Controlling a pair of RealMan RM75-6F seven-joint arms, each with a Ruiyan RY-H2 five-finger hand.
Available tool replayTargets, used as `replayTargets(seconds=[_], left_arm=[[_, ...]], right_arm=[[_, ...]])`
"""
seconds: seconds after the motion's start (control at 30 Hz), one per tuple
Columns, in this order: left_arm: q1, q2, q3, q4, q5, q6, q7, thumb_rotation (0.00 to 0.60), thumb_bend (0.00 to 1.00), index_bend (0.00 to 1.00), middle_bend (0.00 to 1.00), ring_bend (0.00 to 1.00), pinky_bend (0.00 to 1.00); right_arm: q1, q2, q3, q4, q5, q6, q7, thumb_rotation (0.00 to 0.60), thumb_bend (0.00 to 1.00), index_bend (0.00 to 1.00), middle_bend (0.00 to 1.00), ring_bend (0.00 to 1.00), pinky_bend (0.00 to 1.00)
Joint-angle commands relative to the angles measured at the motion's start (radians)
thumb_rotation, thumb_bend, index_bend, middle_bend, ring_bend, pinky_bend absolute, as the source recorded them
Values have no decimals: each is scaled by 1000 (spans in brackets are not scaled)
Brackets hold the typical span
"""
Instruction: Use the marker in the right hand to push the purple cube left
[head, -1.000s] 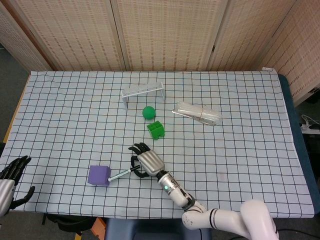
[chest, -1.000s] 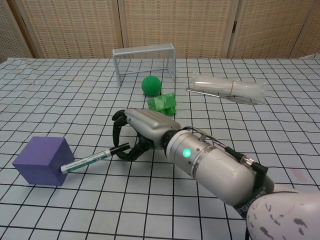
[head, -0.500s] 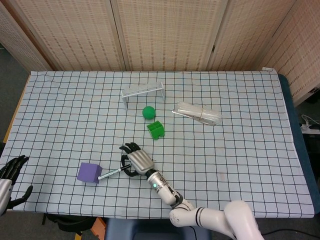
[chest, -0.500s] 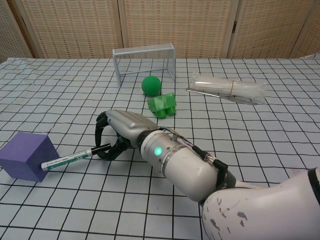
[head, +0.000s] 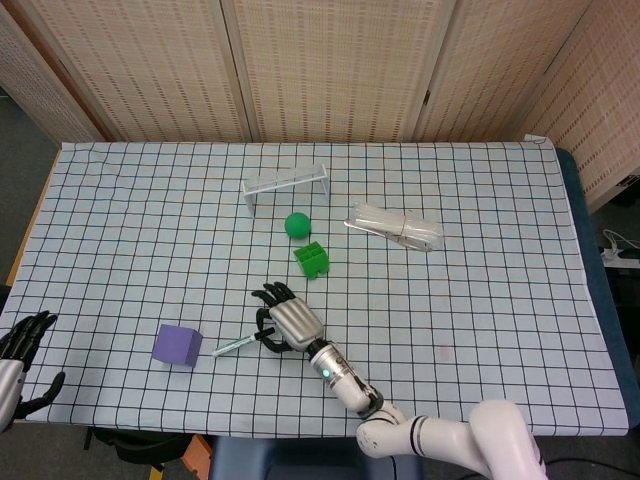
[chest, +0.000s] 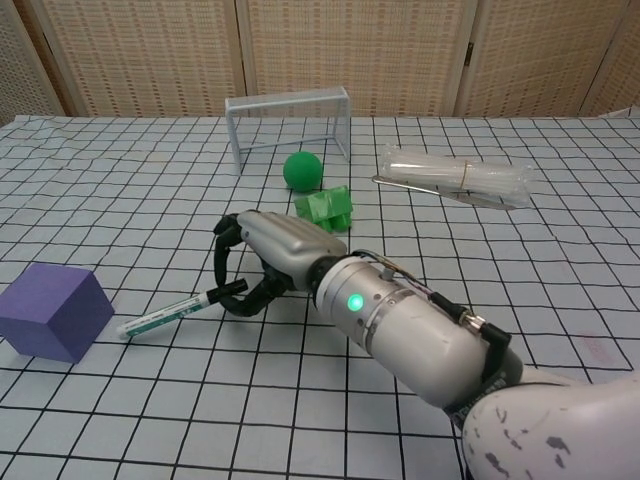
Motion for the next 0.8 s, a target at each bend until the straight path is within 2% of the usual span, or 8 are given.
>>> replayTargets(seconds=[0.03, 0.37, 0.53, 0.6, 0.67, 0.73, 0.8], left_arm=[[-1, -4, 0, -4, -1, -4, 14, 600, 403, 0, 0, 0, 144], [-6, -15, -5, -8, -16, -20, 51, 600, 404, 0, 0, 0, 144], [-7, -15, -6, -6, -18, -21, 48, 600, 404, 0, 0, 0, 144], [-9, -15, -7, -6, -22, -26, 47, 600, 403, 0, 0, 0, 144], [-12, -18, -6, -7, -21, -34, 56, 600, 403, 0, 0, 0, 144], [-15, -22, -6, -10, -23, -40, 69, 600, 403, 0, 0, 0, 144], [-17, -24, -5, -12, -26, -49, 79, 600, 403, 0, 0, 0, 144]], right_arm=[[-59, 60, -37, -69, 14, 34, -30, 600, 446, 867, 124, 0, 0], [-141, 140, -87, -122, 24, 68, -18, 600, 446, 866, 124, 0, 0], [-172, 170, -111, -145, 10, 96, -17, 600, 446, 829, 124, 0, 0], [-207, 206, -142, -168, -2, 123, -20, 600, 446, 691, 123, 0, 0], [-230, 264, -189, -192, 4, 98, -50, 600, 424, 373, 95, 0, 0], [-228, 298, -194, -226, 18, 70, -75, 600, 370, 141, 44, 0, 0], [-224, 316, -194, -246, 35, 44, -93, 600, 316, 22, 7, 0, 0]])
